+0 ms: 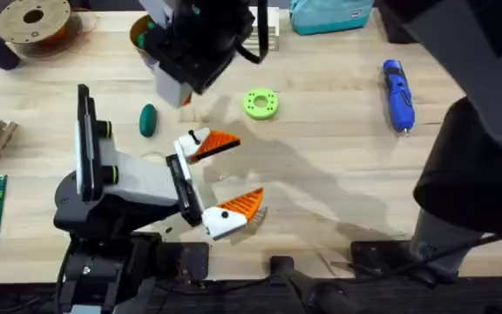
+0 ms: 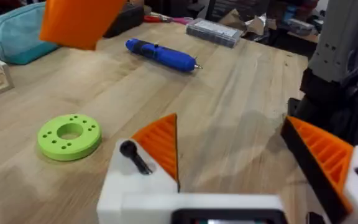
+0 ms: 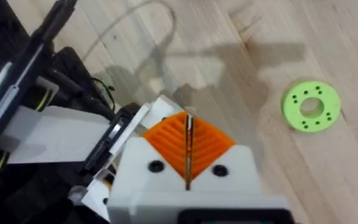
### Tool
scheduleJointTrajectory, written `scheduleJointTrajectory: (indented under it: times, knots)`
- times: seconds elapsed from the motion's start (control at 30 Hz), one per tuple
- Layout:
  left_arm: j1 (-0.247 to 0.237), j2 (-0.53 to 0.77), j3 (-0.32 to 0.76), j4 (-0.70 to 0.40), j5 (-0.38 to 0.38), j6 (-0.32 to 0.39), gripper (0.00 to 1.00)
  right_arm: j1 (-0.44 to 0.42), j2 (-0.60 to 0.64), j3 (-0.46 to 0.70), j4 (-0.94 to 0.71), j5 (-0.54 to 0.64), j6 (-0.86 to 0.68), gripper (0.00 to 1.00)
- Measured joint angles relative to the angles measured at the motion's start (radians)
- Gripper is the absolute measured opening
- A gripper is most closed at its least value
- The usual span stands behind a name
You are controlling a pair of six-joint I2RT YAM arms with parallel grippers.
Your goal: Pick up the gripper from the table and insert it into the empty holder that is missing its gripper. Then pick up a screw, insert it into the mounting hole, and use the screwdriver to tighten it. Finally, clean up the table by picking up the vegetable and placing it into the bucket.
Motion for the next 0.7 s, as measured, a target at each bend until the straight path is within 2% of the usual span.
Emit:
scheduleJointTrajectory:
  times: [0.03, 0.07, 0.1, 0.17, 0.2, 0.53, 0.7]
  knots:
    - [0.000, 0.000, 0.000, 0.000, 0.000, 0.000, 0.986, 0.000, 0.000, 0.000, 0.000, -0.004, 0.002, 0.075]
    - [0.000, 0.000, 0.000, 0.000, 0.000, 0.000, 0.986, 0.000, 0.000, 0.000, 0.000, -0.008, 0.006, 0.027]
    - [0.000, 0.000, 0.000, 0.000, 0.000, 0.000, 0.986, 0.002, 0.000, 0.000, 0.000, -0.009, 0.009, 0.047]
    - [0.000, 0.000, 0.000, 0.000, 0.000, 0.000, 0.986, 0.004, 0.000, 0.000, 0.000, -0.013, 0.010, 0.178]
    - [0.000, 0.000, 0.000, 0.000, 0.000, 0.000, 0.986, 0.013, 0.000, 0.000, -0.002, -0.017, 0.009, 0.279]
    - [0.000, 0.000, 0.000, 0.000, 0.000, 0.000, 0.986, 0.042, 0.012, 0.002, -0.040, -0.021, 0.009, 0.288]
    - [0.000, 0.000, 0.000, 0.000, 0.000, 0.000, 0.986, 0.047, 0.085, 0.002, -0.051, -0.020, 0.009, 0.330]
